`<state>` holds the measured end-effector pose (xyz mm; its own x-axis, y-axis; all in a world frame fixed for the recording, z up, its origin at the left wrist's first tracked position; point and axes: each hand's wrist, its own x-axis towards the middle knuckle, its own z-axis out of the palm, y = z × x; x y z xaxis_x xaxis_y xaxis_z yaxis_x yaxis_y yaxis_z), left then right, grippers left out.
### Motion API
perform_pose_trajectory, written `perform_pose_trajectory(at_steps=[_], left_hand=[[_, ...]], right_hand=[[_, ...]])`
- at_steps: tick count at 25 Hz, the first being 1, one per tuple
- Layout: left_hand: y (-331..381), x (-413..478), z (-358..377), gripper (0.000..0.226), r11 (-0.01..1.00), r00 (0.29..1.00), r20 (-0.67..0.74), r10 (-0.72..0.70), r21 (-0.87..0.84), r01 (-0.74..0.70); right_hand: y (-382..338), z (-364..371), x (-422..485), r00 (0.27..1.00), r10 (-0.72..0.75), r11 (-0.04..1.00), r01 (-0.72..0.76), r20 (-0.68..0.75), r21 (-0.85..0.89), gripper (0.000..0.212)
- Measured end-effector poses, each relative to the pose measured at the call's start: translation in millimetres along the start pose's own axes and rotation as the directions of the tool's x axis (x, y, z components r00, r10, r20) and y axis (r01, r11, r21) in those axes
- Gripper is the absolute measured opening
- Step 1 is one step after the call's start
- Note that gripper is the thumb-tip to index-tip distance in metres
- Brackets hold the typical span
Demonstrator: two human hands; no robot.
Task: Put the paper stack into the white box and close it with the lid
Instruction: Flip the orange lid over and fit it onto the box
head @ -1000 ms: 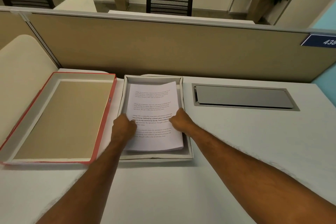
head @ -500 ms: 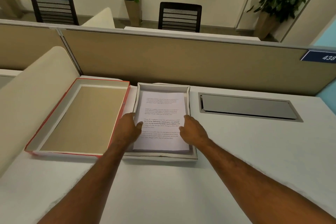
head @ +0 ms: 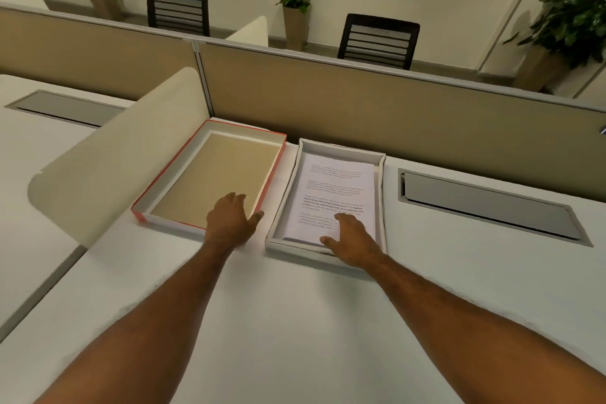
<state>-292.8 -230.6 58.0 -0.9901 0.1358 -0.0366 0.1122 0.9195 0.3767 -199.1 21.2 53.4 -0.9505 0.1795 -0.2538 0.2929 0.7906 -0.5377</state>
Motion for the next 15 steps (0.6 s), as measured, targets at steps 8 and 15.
perform_pose_trajectory(at_steps=[8, 15], left_hand=[[-72, 4, -16, 0.102, 0.977, 0.976, -0.036, -0.213, -0.007, 0.213], [-113, 12, -17, 0.099, 0.842, 0.869, -0.041, -0.494, -0.27, 0.466]], right_hand=[[-87, 39, 18, 0.979, -0.176, 0.984, 0.174, 0.105, 0.026, 0.082], [-139, 66, 50, 0.977, -0.003, 0.914, -0.084, 0.212, 0.397, 0.09]])
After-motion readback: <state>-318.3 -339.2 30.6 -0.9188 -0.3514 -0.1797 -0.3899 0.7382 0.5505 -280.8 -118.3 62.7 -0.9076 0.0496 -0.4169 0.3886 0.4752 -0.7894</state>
